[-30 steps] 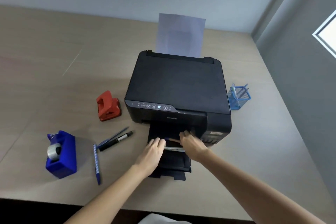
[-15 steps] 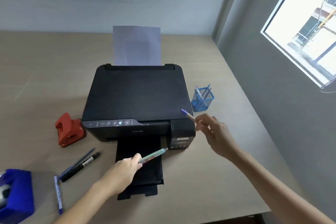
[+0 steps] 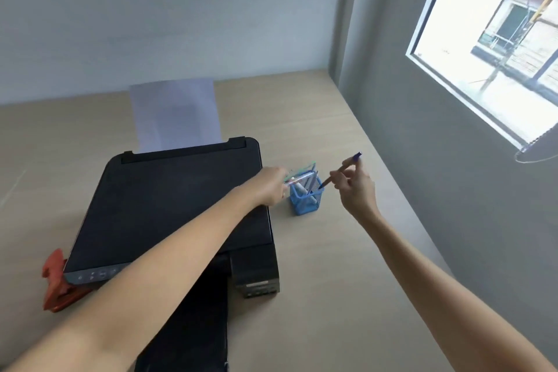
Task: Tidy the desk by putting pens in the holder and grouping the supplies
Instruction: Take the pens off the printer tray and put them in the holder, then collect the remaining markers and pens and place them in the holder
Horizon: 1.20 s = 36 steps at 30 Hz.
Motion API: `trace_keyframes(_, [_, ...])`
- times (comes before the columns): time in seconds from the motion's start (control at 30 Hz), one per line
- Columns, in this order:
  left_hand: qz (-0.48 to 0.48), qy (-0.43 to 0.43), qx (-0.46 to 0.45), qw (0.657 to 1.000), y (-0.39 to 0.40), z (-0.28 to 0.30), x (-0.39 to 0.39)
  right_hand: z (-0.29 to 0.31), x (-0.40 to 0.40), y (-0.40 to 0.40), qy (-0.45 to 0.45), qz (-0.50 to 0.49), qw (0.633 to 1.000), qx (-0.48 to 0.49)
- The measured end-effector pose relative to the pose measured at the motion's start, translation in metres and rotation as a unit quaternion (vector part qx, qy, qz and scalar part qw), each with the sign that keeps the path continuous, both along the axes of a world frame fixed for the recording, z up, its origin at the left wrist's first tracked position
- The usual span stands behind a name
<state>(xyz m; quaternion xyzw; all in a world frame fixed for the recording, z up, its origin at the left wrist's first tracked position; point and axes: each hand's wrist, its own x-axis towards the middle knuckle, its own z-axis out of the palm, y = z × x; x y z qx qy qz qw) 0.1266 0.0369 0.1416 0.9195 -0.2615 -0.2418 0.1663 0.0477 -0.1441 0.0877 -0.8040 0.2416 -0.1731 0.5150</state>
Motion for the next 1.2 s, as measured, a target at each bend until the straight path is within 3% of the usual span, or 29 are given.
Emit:
trace_keyframes(0.2, [-0.029,-0.005,0.168,0.985,-0.056,-0.038,0.042,-0.028,0.043,-0.012,0.043,0.015,0.998,-0.038])
trace_keyframes(0.33, [-0.029,-0.014,0.200,0.979,-0.073,-0.046,0.047,-0.052,0.056,-0.012,0.088,0.037,0.995,-0.032])
trace_keyframes(0.5, [0.015,-0.011,0.184,0.983,-0.078,-0.041,0.048,-0.054,0.058,-0.008,0.098,0.035,0.994,-0.042])
trace_keyframes(0.67, [0.044,-0.046,0.023,0.998,-0.051,-0.018,0.030,-0.024,0.046,-0.010,0.055,0.011,0.994,-0.098])
trace_keyframes(0.77, [0.039,-0.077,-0.130,0.988,0.003,0.006,0.000,0.016,0.037,0.012,-0.012,-0.003,0.992,-0.124])
trace_keyframes(0.87, [0.068,-0.129,-0.296,0.944,0.088,0.016,-0.052,0.054,0.030,0.068,-0.081,0.037,0.989,-0.116])
trace_keyframes(0.93, [0.108,-0.150,-0.344,0.921,0.143,0.003,-0.082,0.073,0.028,0.113,-0.111,0.074,0.987,-0.091])
trace_keyframes(1.07, [0.290,-0.189,-0.308,0.886,0.275,-0.062,-0.133,0.096,0.019,0.237,-0.138,0.195,0.965,-0.105])
trace_keyframes(1.2, [0.511,-0.183,-0.137,0.829,0.385,-0.136,-0.174,0.080,0.006,0.355,-0.150,0.366,0.906,-0.147])
